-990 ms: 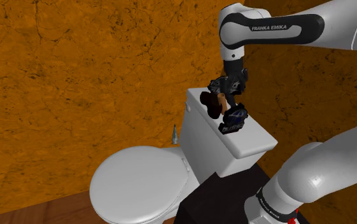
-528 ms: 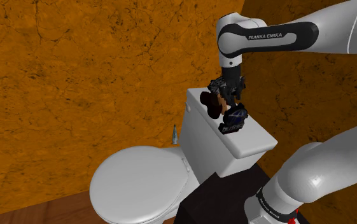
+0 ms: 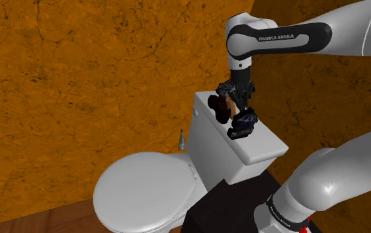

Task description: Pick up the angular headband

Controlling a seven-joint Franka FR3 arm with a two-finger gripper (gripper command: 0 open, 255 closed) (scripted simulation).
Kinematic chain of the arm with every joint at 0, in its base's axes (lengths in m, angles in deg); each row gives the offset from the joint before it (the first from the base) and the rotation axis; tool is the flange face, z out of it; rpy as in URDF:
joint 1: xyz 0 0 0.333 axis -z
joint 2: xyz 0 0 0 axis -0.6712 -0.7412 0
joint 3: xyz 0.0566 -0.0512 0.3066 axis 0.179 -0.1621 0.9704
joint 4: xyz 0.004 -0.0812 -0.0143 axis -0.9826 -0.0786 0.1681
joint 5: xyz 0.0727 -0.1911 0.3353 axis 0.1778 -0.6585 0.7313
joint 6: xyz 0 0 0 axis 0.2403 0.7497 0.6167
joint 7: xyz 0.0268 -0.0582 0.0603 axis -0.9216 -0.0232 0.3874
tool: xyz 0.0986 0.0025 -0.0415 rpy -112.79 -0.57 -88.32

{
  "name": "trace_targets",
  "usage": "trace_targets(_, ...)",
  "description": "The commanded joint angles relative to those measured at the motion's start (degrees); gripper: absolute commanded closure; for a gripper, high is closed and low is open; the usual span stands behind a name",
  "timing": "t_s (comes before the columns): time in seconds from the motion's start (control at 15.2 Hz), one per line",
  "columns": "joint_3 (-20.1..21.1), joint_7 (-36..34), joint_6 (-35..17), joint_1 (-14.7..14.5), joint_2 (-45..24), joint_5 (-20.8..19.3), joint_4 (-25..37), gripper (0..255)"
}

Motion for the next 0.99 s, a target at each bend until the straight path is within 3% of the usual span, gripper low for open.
trace_targets(0.0, 0.0, 0.0, -0.1, 0.0, -0.3, 0.0, 0.0, 255)
trace_targets(0.92, 0.4, 1.9, 10.4, 0.0, -0.4, -0.1, 10.8, 255)
